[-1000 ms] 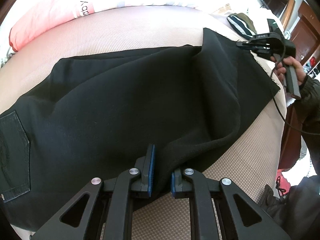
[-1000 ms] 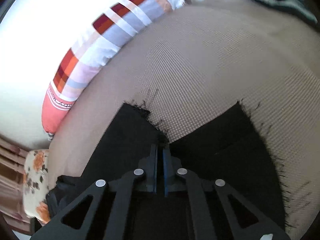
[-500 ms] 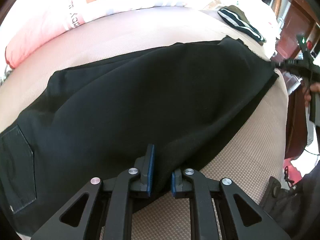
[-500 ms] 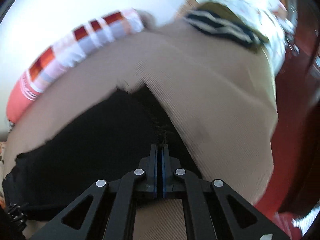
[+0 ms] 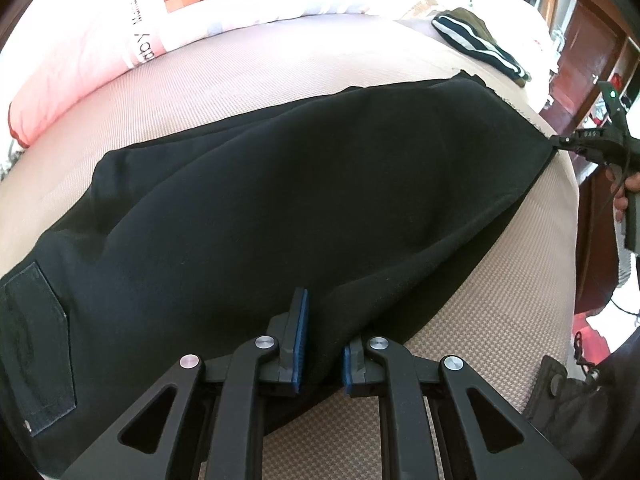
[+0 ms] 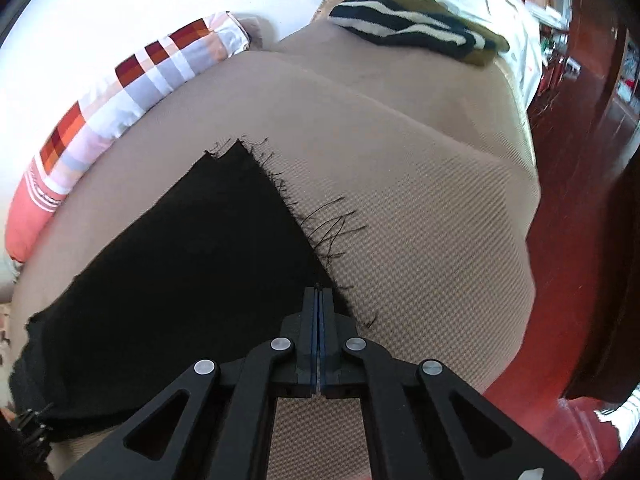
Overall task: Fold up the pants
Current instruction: 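Lift the held hems with the right tool and carry them toward the waistband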
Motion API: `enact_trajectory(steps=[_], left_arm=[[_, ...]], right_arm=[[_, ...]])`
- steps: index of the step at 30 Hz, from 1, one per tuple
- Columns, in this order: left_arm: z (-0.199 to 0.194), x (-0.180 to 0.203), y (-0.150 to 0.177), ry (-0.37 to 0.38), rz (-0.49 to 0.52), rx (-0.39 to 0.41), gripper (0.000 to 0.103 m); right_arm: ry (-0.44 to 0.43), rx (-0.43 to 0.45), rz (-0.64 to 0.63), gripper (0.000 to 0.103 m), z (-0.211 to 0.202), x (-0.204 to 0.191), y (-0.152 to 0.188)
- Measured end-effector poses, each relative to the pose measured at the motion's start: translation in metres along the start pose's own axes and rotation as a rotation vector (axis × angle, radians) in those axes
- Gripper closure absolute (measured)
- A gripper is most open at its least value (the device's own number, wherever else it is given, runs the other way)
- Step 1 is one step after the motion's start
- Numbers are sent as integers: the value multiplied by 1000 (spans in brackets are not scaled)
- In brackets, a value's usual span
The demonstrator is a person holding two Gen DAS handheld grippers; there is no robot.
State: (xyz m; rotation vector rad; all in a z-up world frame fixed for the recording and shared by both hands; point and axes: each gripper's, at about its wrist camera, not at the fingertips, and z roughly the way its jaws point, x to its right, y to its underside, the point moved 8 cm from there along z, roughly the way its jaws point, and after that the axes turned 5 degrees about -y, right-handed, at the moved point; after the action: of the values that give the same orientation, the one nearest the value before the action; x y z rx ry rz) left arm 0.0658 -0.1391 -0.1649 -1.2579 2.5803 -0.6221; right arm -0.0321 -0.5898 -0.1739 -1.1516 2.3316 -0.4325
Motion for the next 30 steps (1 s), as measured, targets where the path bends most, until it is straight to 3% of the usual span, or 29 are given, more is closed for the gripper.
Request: enact_trajectory(steps=[5, 10, 18, 30], left_arm=[[0, 3, -1, -21, 20, -4, 89], [0, 3, -1, -19, 7, -7, 89], [-1, 2, -1, -18, -4, -10, 88], [-1, 1, -1, -22, -12, -13, 88]], right_arm=[[-69, 34, 113, 96, -17, 12, -5], [-149, -21, 129, 96, -13, -1, 6], [-152, -60, 128, 86, 6, -11, 16], [-227, -39, 139, 84, 6, -18, 13]])
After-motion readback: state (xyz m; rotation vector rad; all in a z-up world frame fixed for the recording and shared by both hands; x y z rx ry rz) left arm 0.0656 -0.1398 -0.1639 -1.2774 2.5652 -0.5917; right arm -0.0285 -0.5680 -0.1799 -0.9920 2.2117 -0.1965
